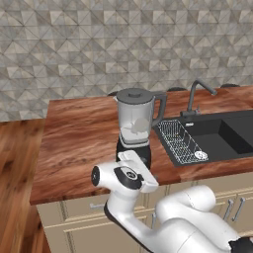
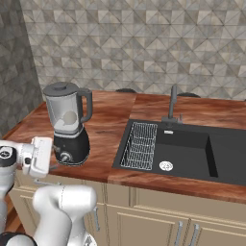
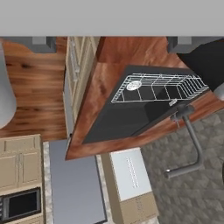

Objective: Open the blender lid, put the orange in the blender, close the lid, and start the blender.

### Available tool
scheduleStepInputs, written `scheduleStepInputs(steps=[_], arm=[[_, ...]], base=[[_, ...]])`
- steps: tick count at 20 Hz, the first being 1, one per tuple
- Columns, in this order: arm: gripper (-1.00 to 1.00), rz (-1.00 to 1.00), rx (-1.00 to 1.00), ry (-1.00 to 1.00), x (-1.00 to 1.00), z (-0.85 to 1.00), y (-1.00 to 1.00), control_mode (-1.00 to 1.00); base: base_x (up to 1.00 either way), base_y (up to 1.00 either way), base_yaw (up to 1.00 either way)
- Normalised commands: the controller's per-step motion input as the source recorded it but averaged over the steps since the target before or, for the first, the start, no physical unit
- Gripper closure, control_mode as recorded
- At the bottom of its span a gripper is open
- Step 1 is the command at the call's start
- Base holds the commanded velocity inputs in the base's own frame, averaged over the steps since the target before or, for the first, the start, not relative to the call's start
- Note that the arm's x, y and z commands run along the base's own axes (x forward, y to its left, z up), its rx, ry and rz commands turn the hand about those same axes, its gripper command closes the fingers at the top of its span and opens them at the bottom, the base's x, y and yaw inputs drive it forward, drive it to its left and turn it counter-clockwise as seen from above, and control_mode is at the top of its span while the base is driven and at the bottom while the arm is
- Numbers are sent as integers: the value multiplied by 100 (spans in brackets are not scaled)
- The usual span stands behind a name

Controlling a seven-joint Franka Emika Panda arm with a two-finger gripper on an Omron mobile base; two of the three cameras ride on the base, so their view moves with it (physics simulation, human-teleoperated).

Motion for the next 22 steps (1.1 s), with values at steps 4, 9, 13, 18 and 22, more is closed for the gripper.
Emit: scheduleStepInputs(steps=[4, 9, 13, 18, 22], arm=[[-100, 0, 0, 0, 18, -12, 5, -100], [-100, 0, 0, 0, 18, -15, 5, -100], [-100, 0, 0, -1, 19, -21, 4, -100], [-100, 0, 0, -2, 18, -13, 0, -100], [-100, 0, 0, -4, 17, -4, 0, -100]], base=[[0, 0, 0], [0, 0, 0], [0, 0, 0], [0, 0, 0], [0, 0, 0]])
